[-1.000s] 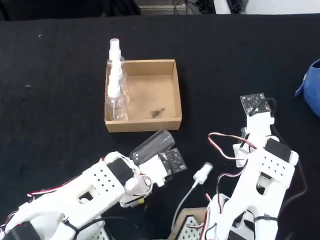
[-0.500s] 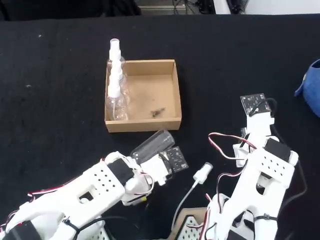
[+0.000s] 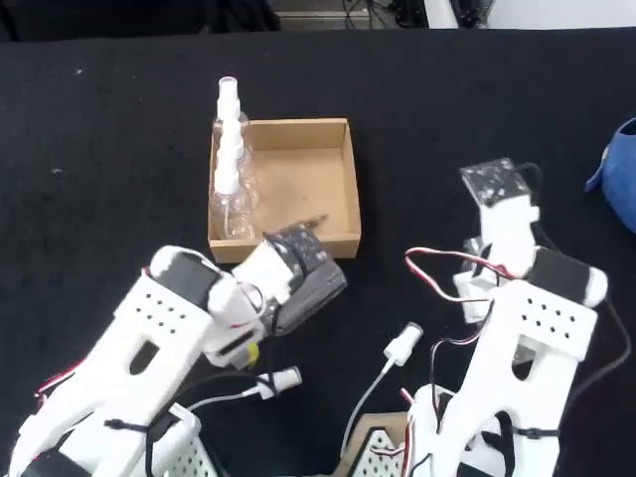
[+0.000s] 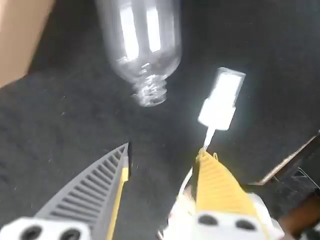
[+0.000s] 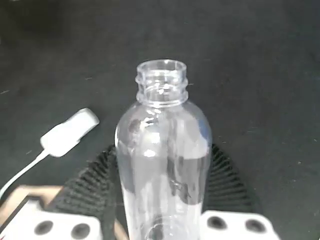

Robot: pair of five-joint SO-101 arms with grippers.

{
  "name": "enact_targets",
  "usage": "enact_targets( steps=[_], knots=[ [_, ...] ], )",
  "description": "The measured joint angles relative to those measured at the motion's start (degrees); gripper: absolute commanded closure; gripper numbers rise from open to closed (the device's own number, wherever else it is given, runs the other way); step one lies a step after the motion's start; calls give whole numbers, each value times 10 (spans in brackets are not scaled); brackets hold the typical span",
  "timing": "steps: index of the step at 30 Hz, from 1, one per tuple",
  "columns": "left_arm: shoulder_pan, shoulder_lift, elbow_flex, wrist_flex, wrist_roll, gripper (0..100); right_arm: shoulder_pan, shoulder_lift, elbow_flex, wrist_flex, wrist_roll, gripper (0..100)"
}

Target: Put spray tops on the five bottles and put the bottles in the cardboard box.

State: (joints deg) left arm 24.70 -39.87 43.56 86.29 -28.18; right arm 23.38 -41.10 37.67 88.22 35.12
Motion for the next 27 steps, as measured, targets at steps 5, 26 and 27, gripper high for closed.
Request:
enact_targets(
  steps=[5,26,27],
  knots=[
    [-59,-23,-88,92,-7,920,-128,0,-91,104,-31,868],
    [-816,-131,-164,102,-33,920,-822,113,-124,-127,-354,868],
    [-829,-130,-164,99,-33,920,-833,140,-125,-151,-367,868]
  ],
)
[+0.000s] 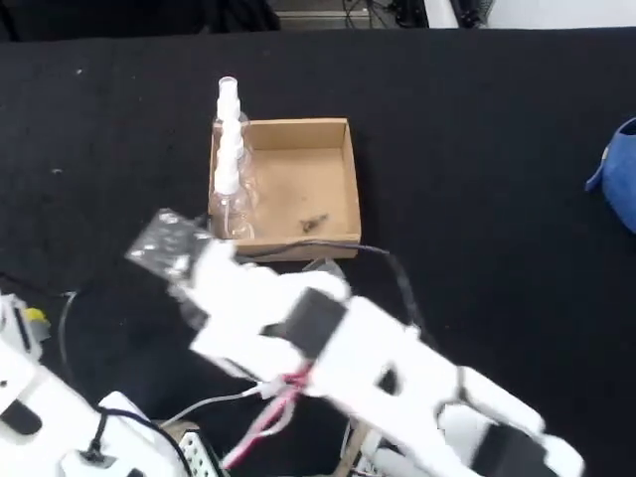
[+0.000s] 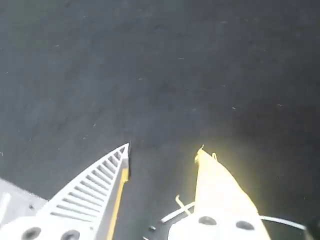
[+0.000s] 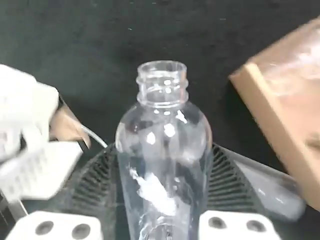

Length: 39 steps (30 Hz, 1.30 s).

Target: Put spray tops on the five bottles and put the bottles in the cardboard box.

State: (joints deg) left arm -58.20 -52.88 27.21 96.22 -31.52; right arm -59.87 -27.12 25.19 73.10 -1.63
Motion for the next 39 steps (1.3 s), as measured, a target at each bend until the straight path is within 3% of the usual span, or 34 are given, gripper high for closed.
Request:
enact_targets(
  steps=[11,16,19,24,29,33,36,39],
  knots=[
    [-74,126,1,-62,1,920,-25,170,0,-287,-168,861],
    [-79,135,28,-98,1,920,-36,269,0,-380,-211,693],
    [-79,135,47,-116,1,920,-37,315,-25,-377,-214,613],
    [-80,136,73,-142,1,920,-37,319,-78,-338,-206,640],
    [-77,140,104,-171,1,914,-38,317,-119,-243,-127,685],
    [-50,141,113,-174,4,813,-38,280,-123,-144,-54,699],
    [-19,142,130,-174,47,748,-29,216,-112,-102,-25,694],
    [28,142,162,-174,91,759,6,140,-55,-96,3,698]
  ],
)
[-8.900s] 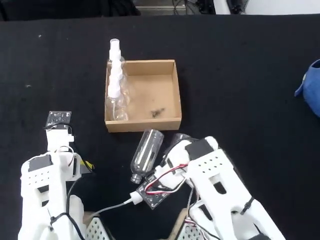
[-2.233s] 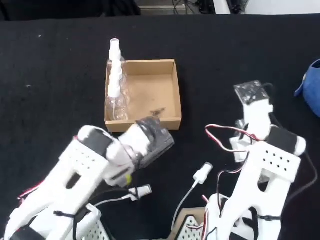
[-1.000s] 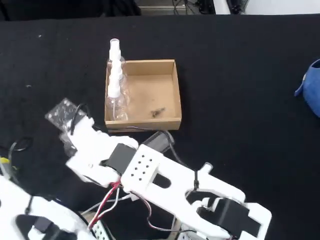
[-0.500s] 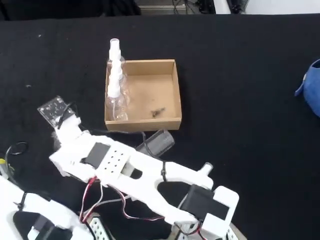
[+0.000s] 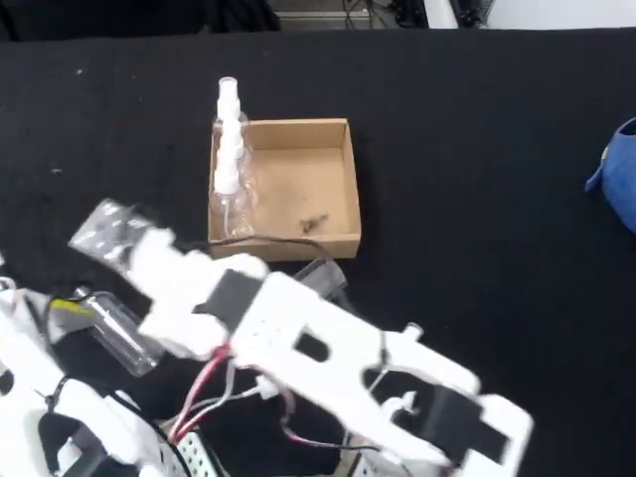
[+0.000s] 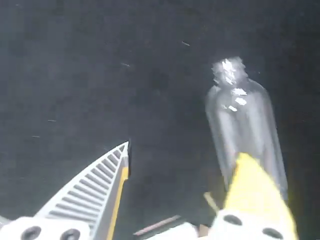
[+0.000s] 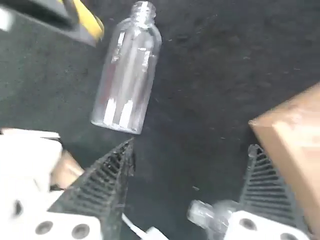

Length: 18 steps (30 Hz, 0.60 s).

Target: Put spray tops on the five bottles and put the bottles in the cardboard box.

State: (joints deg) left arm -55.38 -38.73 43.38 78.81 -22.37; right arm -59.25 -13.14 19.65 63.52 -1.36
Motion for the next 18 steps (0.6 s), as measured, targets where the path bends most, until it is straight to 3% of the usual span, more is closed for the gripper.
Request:
enact_targets(
  steps=[5,11,18],
  knots=[
    [82,0,57,-18,60,764,26,-142,118,24,55,698],
    [138,0,117,-140,133,762,28,-317,229,55,117,698],
    [186,0,182,-207,144,761,115,-433,324,55,175,698]
  ],
)
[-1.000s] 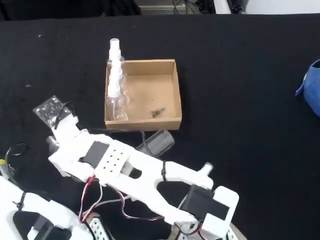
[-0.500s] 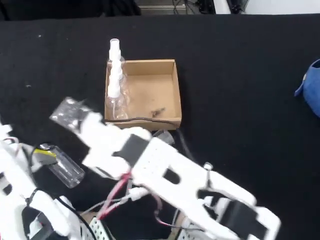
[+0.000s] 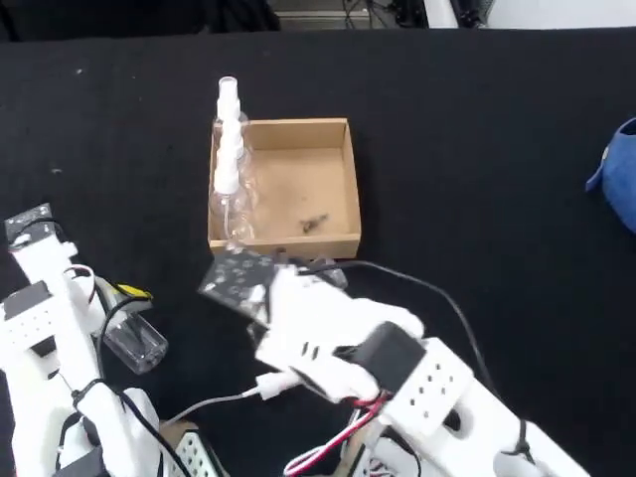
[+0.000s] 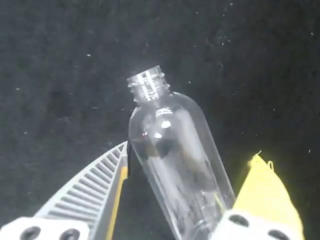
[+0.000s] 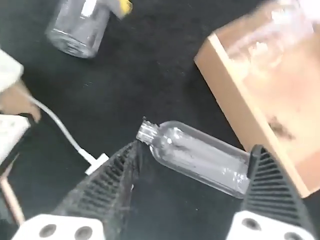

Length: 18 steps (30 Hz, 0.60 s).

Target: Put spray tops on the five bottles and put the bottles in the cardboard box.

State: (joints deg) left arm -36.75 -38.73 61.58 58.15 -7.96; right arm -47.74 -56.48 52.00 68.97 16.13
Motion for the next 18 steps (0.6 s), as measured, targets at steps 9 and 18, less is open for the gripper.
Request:
enact_targets(
  steps=[9,18],
  knots=[
    [11,0,41,-28,11,766,16,-11,72,0,56,698],
    [76,0,52,-23,-98,938,16,-12,90,-14,-11,698]
  ],
)
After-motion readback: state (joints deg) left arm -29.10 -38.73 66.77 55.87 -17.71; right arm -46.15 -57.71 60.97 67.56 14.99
